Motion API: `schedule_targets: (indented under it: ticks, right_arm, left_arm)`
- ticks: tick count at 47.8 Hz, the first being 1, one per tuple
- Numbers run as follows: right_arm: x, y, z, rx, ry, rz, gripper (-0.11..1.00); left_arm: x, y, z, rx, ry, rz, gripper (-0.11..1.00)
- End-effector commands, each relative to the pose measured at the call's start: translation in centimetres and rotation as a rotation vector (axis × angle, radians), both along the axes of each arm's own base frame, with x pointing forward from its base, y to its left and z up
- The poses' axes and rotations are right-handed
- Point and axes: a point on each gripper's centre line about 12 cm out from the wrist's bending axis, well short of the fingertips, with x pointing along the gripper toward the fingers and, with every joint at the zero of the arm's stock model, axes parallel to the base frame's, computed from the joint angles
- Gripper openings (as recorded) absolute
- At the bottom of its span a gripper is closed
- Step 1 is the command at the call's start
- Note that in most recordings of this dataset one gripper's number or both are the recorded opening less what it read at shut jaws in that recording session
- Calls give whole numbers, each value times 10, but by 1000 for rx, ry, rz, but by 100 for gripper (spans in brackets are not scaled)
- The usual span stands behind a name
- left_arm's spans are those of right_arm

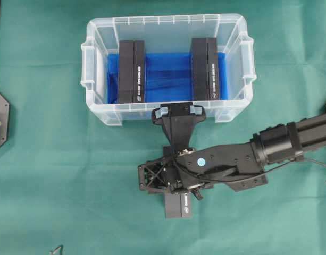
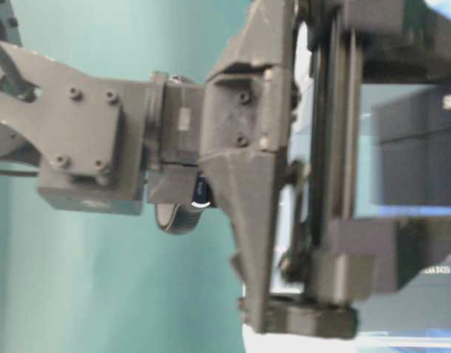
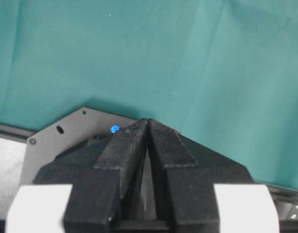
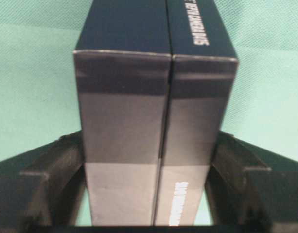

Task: Take the box out of the case with the right arm.
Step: 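Carry the box out of the case and lower it onto the table, then open the right gripper, release the box, and withdraw to the right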

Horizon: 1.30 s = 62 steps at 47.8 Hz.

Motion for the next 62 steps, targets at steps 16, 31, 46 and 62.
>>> schedule_targets:
  ticks: [16,31,46,62]
  right_arm:
    - [-2,-4,33,-12,-53,-4,91]
    - [-8,-14,96,-68,-78,-8,90]
    - [-6,-23,113,-97,-87,22,90]
    - [-37,-18,120,-86,-24,41,90]
  left_arm:
    - [2,1,5,2,-14,5,3]
    - [2,1,4,2,-12,7,3]
    - [2,1,4,1,-12,8,3]
    - [2,1,4,1,-12,8,3]
